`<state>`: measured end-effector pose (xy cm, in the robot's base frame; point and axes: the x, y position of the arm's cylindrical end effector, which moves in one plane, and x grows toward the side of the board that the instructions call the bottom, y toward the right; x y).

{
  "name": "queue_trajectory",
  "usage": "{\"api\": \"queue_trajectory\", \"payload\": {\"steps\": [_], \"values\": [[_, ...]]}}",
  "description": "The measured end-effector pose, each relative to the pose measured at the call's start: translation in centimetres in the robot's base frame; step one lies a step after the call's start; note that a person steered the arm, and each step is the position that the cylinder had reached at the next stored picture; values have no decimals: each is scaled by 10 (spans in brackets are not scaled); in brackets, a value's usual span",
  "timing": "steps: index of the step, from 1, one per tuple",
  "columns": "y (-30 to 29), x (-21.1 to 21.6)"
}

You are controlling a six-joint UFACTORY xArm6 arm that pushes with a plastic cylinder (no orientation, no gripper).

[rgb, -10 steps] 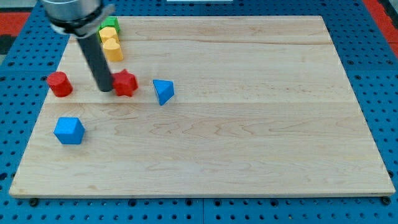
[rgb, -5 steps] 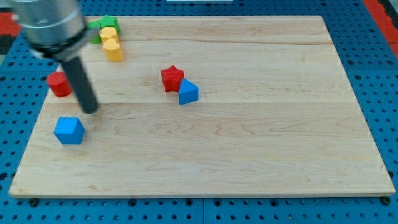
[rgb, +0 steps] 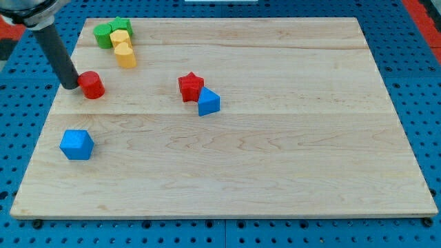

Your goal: Push red circle into the red star

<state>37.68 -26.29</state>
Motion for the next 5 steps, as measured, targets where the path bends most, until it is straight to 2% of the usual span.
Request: {"api": "queue_trajectory", "payload": {"steps": [1, 3, 4, 5], "values": [[23, 7], [128, 21], [161, 49], [130, 109]]}}
